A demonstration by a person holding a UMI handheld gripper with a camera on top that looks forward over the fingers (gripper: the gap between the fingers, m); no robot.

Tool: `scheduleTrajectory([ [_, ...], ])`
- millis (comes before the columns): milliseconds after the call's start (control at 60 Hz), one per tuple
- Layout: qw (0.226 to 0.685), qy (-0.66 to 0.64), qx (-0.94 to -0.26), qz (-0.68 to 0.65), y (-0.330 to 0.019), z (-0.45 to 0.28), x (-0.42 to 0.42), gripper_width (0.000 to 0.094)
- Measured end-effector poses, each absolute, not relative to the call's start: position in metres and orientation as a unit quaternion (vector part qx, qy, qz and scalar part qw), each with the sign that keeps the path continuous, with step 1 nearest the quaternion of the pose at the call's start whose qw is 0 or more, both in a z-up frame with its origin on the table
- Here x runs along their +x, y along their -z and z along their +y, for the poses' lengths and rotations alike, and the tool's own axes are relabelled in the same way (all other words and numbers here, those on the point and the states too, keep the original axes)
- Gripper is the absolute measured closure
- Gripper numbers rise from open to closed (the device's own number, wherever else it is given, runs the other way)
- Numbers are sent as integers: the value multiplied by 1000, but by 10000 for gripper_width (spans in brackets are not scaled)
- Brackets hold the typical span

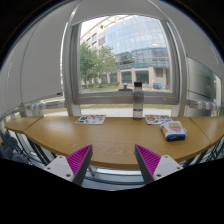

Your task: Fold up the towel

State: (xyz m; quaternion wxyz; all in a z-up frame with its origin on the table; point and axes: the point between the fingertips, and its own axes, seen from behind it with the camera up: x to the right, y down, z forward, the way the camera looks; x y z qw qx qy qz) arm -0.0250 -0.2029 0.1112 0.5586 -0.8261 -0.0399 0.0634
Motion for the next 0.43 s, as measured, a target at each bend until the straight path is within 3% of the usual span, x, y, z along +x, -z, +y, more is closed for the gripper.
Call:
scheduleTrajectory([
  [433, 568, -50, -819, -60, -123, -234, -43, 77],
])
